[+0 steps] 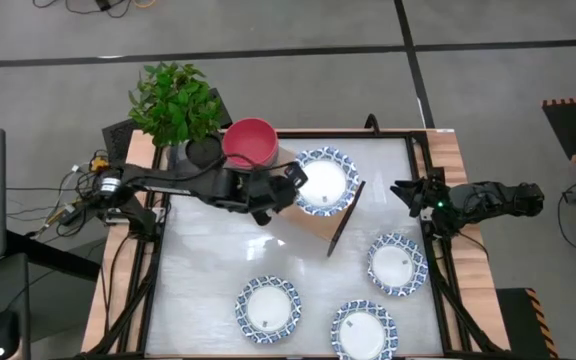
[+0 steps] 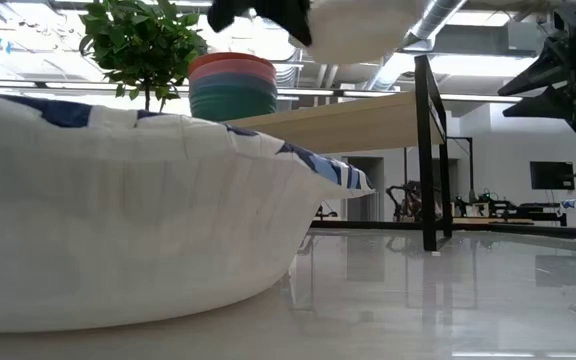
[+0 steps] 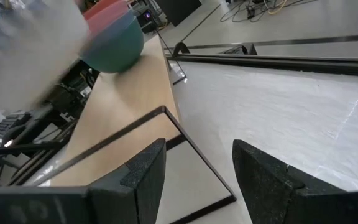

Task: Place and stack bowls onto a shelf
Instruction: Put the white patterned bowl on the shelf

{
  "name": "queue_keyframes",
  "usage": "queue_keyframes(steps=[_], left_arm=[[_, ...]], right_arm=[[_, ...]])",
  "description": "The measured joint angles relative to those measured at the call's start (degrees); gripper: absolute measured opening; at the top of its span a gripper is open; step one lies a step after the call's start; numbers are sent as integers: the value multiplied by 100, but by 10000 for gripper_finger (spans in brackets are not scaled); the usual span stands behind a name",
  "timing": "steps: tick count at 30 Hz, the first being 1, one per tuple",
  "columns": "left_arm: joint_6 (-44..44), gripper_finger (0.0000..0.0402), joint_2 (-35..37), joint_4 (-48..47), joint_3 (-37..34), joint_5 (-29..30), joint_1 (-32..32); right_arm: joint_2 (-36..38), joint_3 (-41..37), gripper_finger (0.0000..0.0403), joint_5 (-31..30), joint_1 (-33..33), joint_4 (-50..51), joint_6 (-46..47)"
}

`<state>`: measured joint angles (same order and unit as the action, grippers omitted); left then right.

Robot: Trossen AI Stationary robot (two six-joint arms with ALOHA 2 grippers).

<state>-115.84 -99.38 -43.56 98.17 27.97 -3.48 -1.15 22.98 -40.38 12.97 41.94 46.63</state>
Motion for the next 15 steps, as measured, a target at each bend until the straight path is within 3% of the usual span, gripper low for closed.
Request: queue_keyframes(steps=[4,15], left_arm=[[-42,0,-223,-88,0,-457,107],[-91,1,-493,-367,2,-847,100]], right_arm=[[2,2,212,1,0,5,0],[2,2,212,2,0,5,0]])
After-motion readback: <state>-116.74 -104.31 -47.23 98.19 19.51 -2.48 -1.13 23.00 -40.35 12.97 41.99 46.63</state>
